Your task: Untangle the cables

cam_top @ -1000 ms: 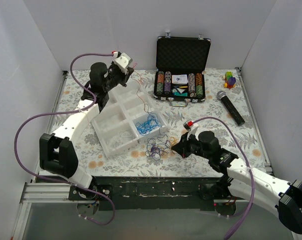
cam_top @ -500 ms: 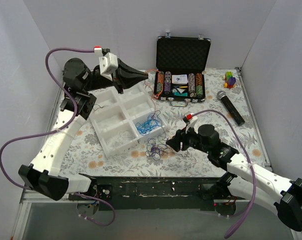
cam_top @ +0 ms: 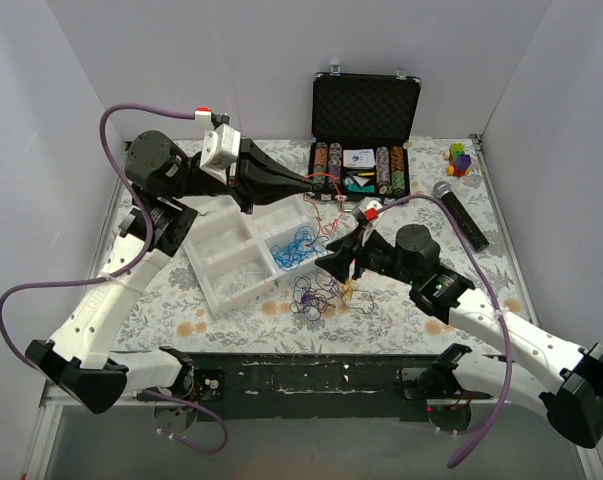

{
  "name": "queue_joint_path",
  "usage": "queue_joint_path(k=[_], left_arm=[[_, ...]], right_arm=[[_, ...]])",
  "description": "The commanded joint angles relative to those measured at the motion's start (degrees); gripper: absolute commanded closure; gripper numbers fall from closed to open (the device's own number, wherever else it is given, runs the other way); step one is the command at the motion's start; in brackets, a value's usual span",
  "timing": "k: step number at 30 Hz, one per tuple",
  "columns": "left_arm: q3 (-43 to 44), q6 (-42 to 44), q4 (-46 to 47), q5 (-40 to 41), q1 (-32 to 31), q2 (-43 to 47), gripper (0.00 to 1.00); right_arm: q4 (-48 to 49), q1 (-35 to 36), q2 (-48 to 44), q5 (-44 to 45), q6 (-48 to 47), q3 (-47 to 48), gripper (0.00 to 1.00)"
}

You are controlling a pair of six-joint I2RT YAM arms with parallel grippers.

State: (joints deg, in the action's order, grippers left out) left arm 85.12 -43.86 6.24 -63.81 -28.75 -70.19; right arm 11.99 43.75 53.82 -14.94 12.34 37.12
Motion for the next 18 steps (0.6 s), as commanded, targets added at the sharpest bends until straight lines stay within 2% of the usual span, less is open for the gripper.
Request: queue_joint_path(k=[1, 6, 10, 13, 16, 18], left_arm=[[2.94, -1.49, -0.35, 1.15, -1.74, -0.21, 1.0], [3.82, -1.93, -0.26, 1.41, -2.36, -0.12, 1.0], [4.7, -3.25, 0.79, 1.76, -2.45, -0.03, 1.0], [6.02, -4.48, 2.2, 2.11, -2.45, -0.21, 1.0], [7.25, -4.48, 2.46, 2.55, -2.45, -0.21, 1.0], [7.43, -4.22, 2.55, 2.9, -2.36, 0.14, 1.0]], right_arm=[[4.79, 1.07, 2.33, -4.92, -1.44, 2.86, 0.4], [5.24, 1.6, 5.15, -2.91, -0.3, 1.99, 0.48], [6.73, 1.6, 6.82, -2.46, 2.07, 0.06, 0.71], [7.87, 1.95, 7.09, -2.29, 3.21, -1.96, 0.81], [8.75, 2.13, 5.42, -0.98, 4.27, -4.86, 0.99], [8.84, 2.22, 3.84, -0.27, 4.89, -6.44, 0.99]])
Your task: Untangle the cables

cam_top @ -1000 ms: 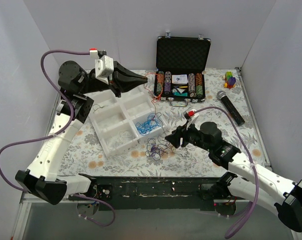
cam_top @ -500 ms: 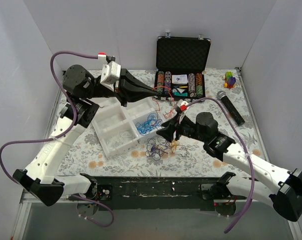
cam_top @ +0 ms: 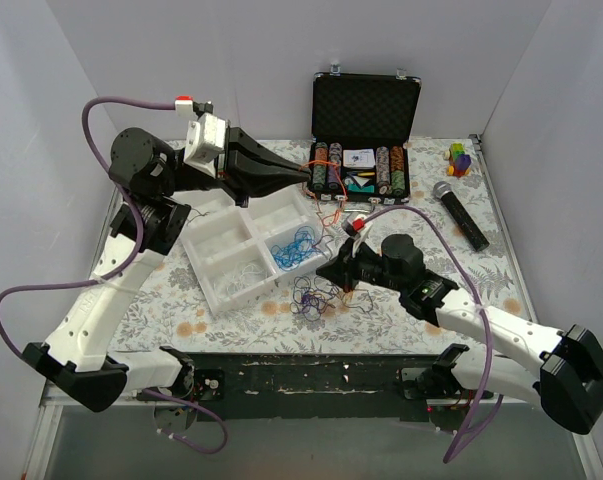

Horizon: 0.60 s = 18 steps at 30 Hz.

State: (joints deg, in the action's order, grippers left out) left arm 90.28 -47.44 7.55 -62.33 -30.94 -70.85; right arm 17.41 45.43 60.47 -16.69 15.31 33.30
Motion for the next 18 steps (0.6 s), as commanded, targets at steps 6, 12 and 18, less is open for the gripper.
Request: queue_joint_path(k=[6, 12, 18], left_arm=[[1.57, -0.64, 1.76, 1.68, -0.26, 1.5, 1.0], [2.44, -0.55, 1.76, 2.65, -0.26, 1.77, 1.0], [2.8, -0.11, 0.89, 2.56, -0.26, 1.77, 1.0]], right_arm=[[1.84, 1.15, -8.43, 2.53, 3.41, -6.31, 0.99], [-1.5, 1.24, -13.79, 4.47, 4.2, -9.39, 0.99], [-2.47, 1.5, -18.36, 5.7, 3.59, -9.83, 0.48]])
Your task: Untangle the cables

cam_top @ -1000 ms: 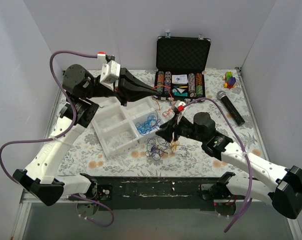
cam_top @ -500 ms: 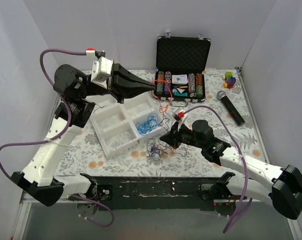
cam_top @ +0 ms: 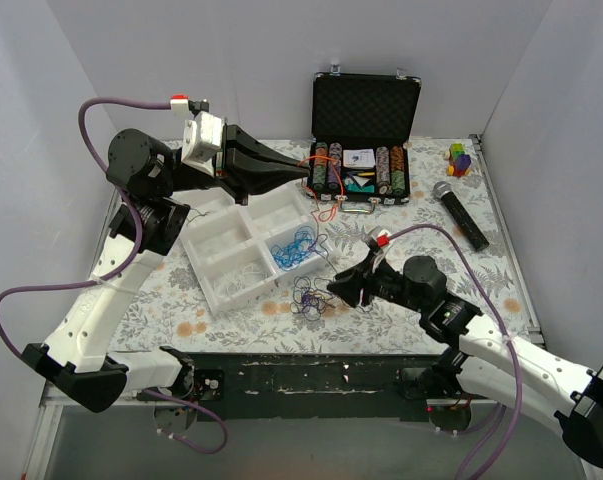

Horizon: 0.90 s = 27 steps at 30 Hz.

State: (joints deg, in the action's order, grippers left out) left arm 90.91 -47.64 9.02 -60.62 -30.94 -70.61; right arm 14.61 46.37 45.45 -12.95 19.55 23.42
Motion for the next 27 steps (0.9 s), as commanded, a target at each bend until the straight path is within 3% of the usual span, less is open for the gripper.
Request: queue_joint_path(k=[1, 5, 21, 27], left_arm=[[2.25, 0.35, -0.84, 0.85, -0.26, 1.44, 1.0], [2.16, 0.62, -1.37, 0.59, -0.26, 1.61, 1.0], [2.6, -0.26, -1.37, -0.9, -0.26, 1.44, 1.0], [1.9, -0.61, -0.84, -1.17, -0.26, 1.61, 1.0]], right_arm=[[0.07, 0.56, -4.05, 2.22, -1.35, 0.66, 0.45], [-2.13, 0.65, -4.14, 3.02, -4.6, 4.35, 0.37], [4.45, 0.74, 5.96, 8.38, -14.45, 12.26, 0.35], [8.24, 1.0, 9.39, 6.45, -14.72, 13.58, 0.33]])
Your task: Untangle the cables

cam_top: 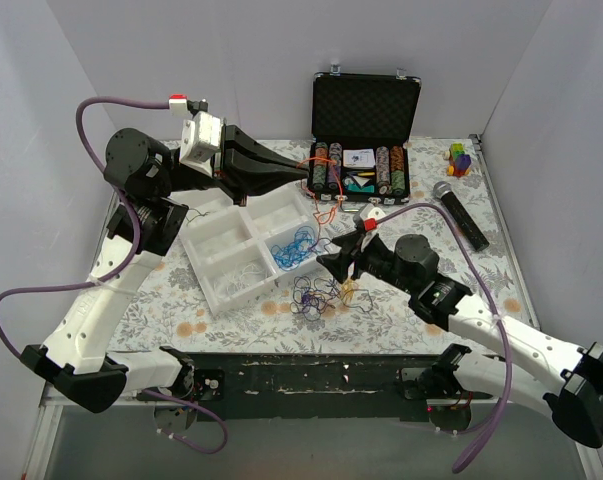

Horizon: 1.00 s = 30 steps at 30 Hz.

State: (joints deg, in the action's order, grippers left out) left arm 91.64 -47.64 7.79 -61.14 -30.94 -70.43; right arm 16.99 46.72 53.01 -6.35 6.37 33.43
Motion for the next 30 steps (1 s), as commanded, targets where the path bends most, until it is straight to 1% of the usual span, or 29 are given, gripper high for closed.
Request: queue_joint_path(k=[1, 3, 4, 5, 6, 7, 8, 10, 14, 16, 18, 20, 22, 23, 26, 28, 30], left_arm=[[1.18, -0.79, 0.47, -0.64, -0.26, 1.44, 1.0], [1.18, -0.88, 0.56, -0.64, -0.26, 1.35, 1.0], [1.26, -0.97, 0.64, -0.56, -0.26, 1.35, 1.0], [1.09, -0.97, 0.65, -0.47, -0.26, 1.26, 1.0], [1.0, -0.71, 0.65, -0.29, -0.26, 1.35, 1.0], [0.91, -0.53, 0.56, -0.03, -0.26, 1.35, 1.0], [0.83, -0.18, 0.47, 0.23, -0.18, 1.35, 1.0], [0.82, 0.87, -0.14, 0.41, -0.17, 1.35, 1.0], [0.82, 2.98, -1.28, 1.38, -0.09, 1.61, 1.0], [2.14, 5.09, -3.04, 1.99, -0.09, 1.44, 1.0], [3.28, 8.33, -5.23, 4.35, -0.09, 1.44, 1.0], [3.73, 12.37, -5.86, 9.35, -0.09, 1.96, 1.0], [3.38, 17.12, -5.34, 16.38, -0.09, 2.4, 1.0], [2.68, 19.14, -4.29, 21.19, -0.09, 2.67, 1.0], [-0.04, 23.11, 3.17, 34.56, -0.09, 3.02, 1.0], [-1.72, 26.26, 4.6, 38.98, -0.09, 2.67, 1.0], [-3.65, 28.64, 3.46, 39.7, 0.0, 2.15, 1.0]], right_arm=[[6.21, 0.65, 2.35, -0.24, -1.62, 3.57, 0.34], [7.87, 0.65, 2.71, -1.2, -1.89, 3.13, 0.38], [7.97, 0.65, 2.88, -1.47, -1.89, 3.39, 0.43], [7.53, 0.65, 3.41, -1.82, -1.89, 3.92, 0.53], [6.22, 0.65, 3.76, -2.09, -1.89, 4.62, 0.69], [5.08, 0.65, 4.11, -2.52, -1.89, 5.24, 0.88], [3.76, 0.65, 4.11, -2.79, -1.8, 5.68, 0.98], [2.7, 0.65, 3.33, -2.79, -1.1, 4.81, 0.99], [4.01, 0.65, 0.17, -1.65, 1.79, -0.19, 0.99], [4.19, 0.65, -0.98, -1.12, 3.64, -3.09, 0.99], [3.84, 0.65, -2.03, -1.04, 5.31, -6.43, 0.99], [2.87, 0.65, -2.56, -0.34, 7.16, -10.12, 0.99], [1.82, 0.65, -3.44, 0.89, 8.48, -13.38, 0.99], [1.73, 0.65, -4.05, 1.68, 8.92, -15.22, 0.99], [1.12, 0.65, -6.6, 3.53, 10.24, -19.36, 0.99], [0.41, 0.65, -8.09, 4.06, 10.85, -20.5, 0.99], [-0.73, 0.65, -9.5, 4.41, 11.03, -20.6, 0.99]])
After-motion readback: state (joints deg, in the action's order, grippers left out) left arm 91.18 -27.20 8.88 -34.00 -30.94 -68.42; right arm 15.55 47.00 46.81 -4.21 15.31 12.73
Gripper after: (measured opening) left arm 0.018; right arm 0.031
